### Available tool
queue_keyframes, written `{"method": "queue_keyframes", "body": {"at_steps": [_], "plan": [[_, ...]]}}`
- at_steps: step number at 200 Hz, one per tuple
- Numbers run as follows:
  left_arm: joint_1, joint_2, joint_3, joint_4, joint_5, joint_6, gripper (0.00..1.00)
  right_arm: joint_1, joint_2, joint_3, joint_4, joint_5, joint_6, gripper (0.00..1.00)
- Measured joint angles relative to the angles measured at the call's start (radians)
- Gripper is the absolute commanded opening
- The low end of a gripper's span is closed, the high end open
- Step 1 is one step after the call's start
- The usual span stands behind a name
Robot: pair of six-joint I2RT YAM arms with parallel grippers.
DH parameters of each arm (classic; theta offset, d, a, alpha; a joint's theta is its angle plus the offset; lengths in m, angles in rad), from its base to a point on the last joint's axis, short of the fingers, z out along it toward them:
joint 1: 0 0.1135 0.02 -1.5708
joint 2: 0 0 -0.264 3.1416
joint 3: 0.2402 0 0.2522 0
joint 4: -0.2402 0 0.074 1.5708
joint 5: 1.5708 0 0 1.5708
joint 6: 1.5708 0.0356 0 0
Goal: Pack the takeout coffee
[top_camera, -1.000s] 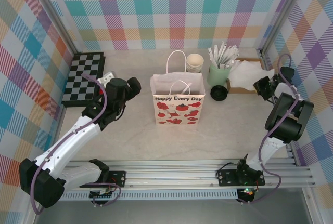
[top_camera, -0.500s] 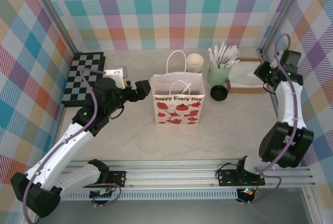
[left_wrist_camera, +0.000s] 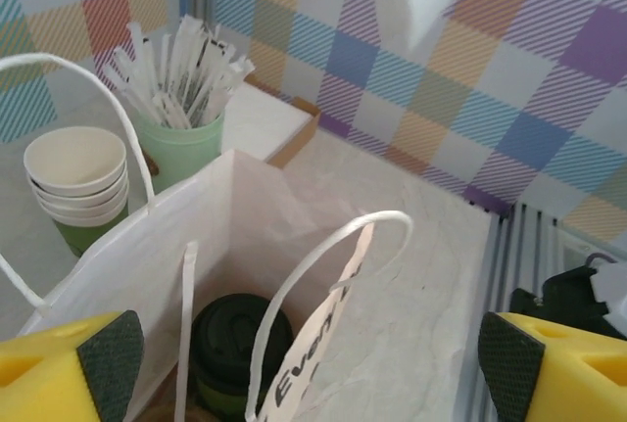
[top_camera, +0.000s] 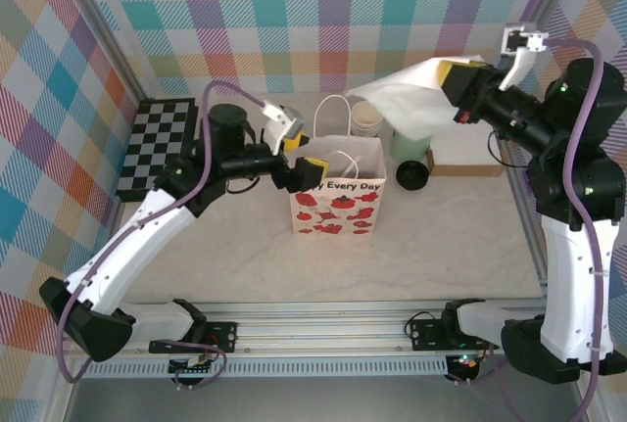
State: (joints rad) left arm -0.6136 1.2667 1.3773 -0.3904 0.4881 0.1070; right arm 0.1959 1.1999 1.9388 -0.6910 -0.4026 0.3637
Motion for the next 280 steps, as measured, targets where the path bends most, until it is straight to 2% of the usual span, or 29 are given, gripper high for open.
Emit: {"method": "queue_keyframes", "body": {"at_steps": [35,54,85,98,117,157,164,171,176,181,186,192,202,221,236,245,280], "plan": [[0.000,0.002,0.005,0.027,-0.119,0.097,0.94,0.172,0.097,0.034,-0.050,0.121,0.141,0.00],[0.001,-0.008,0.036,0.023,-0.123,0.189,0.95,0.258,0.154,0.040,-0.067,0.205,0.181,0.00],[0.002,-0.002,0.145,0.004,-0.121,0.291,0.89,0.365,0.239,0.054,-0.083,0.278,0.225,0.00],[0.002,0.008,0.173,0.025,-0.143,0.309,0.85,0.391,0.275,0.081,-0.101,0.293,0.231,0.01],[0.002,0.037,0.196,0.053,-0.161,0.343,0.84,0.408,0.301,0.099,-0.121,0.298,0.235,0.00],[0.002,0.168,0.315,-0.024,-0.095,0.450,0.82,0.408,0.302,0.099,-0.152,0.293,0.287,0.00],[0.002,0.187,0.333,-0.041,-0.084,0.468,0.78,0.408,0.302,0.099,-0.153,0.286,0.299,0.00],[0.002,0.202,0.348,-0.057,-0.078,0.486,0.68,0.408,0.302,0.099,-0.153,0.279,0.311,0.00],[0.002,0.211,0.354,-0.067,-0.077,0.503,0.55,0.408,0.302,0.099,-0.153,0.274,0.318,0.01],[0.000,0.219,0.362,-0.075,-0.078,0.513,0.37,0.408,0.302,0.100,-0.153,0.266,0.328,0.02],[0.000,0.226,0.370,-0.082,-0.081,0.516,0.24,0.408,0.302,0.102,-0.154,0.257,0.334,0.04],[0.000,0.235,0.380,-0.088,-0.084,0.526,0.14,0.408,0.303,0.106,-0.159,0.249,0.340,0.10],[0.000,0.248,0.398,-0.097,-0.088,0.538,0.00,0.408,0.303,0.111,-0.167,0.240,0.348,0.34],[0.000,0.268,0.437,-0.135,-0.087,0.561,0.00,0.408,0.300,0.115,-0.191,0.233,0.317,0.60],[0.009,0.272,0.456,-0.171,-0.078,0.568,0.00,0.408,0.289,0.112,-0.222,0.226,0.222,0.79],[0.015,0.272,0.461,-0.195,-0.066,0.573,0.00,0.408,0.262,0.081,-0.224,0.215,0.140,0.82],[0.041,0.291,0.502,-0.335,-0.011,0.623,0.00,0.407,0.061,-0.186,-0.240,0.153,-0.243,0.79]]}}
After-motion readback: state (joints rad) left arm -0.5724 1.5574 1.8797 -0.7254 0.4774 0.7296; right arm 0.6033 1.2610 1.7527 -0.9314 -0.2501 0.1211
